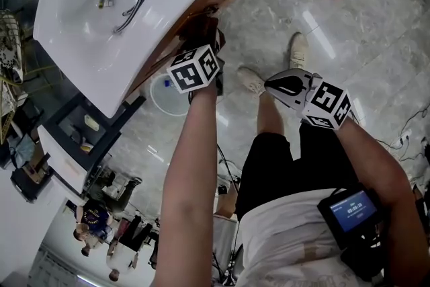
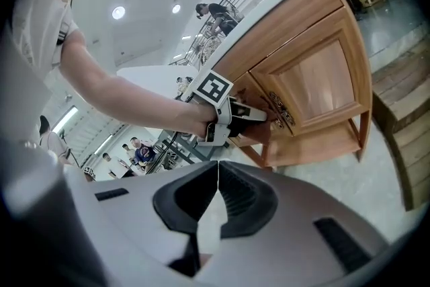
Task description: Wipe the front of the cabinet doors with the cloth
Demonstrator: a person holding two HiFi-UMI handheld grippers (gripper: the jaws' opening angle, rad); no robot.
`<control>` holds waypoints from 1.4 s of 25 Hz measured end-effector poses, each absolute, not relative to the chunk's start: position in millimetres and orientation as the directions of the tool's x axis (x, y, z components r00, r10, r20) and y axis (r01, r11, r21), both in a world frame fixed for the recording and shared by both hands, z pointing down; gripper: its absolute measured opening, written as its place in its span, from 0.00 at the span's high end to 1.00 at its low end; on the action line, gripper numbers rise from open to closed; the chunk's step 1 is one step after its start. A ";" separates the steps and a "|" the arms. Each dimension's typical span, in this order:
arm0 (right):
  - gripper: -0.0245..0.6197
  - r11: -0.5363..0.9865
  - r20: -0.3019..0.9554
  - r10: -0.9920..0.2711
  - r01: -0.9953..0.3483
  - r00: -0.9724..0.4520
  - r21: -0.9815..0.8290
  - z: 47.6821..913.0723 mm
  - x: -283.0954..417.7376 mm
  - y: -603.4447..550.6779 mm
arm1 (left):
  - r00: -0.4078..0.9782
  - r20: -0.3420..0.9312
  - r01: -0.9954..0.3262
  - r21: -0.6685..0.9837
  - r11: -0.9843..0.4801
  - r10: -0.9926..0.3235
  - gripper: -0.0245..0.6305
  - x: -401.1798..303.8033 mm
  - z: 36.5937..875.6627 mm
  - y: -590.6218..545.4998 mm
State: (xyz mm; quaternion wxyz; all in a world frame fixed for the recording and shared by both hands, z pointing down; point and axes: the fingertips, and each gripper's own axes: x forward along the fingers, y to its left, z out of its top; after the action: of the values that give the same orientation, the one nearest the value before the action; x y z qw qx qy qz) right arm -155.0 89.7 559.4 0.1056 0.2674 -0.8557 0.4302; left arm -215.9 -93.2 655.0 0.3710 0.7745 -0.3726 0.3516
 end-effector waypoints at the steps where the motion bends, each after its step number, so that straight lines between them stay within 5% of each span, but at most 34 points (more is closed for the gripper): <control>1: 0.94 0.485 0.411 -0.367 -0.549 -0.834 -0.681 559.8 -156.1 90.6 | 0.453 0.833 -0.859 0.313 -0.404 -0.318 0.78 -229.5 660.1 -92.5; 10: 0.94 0.471 0.407 -0.372 -0.548 -0.834 -0.691 563.0 -173.8 94.8 | 0.274 0.919 -0.946 0.205 -0.252 -0.284 0.78 -356.6 688.1 -68.7; 20: 0.94 0.496 0.396 -0.346 -0.524 -0.850 -0.692 572.5 -197.3 95.6 | 0.179 0.931 -0.979 0.138 -0.148 -0.319 0.78 -420.9 716.1 -51.1; 35: 0.94 0.492 0.429 -0.347 -0.551 -0.834 -0.674 585.7 -161.7 109.7 | 0.409 0.843 -0.878 0.259 -0.403 -0.350 0.78 -271.3 721.2 -86.5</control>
State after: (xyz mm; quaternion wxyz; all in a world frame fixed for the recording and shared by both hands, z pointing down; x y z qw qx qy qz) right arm -161.7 109.7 585.7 0.1186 0.2622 -0.8557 0.4301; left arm -271.3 -86.5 721.2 0.3657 0.7556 -0.4061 0.3611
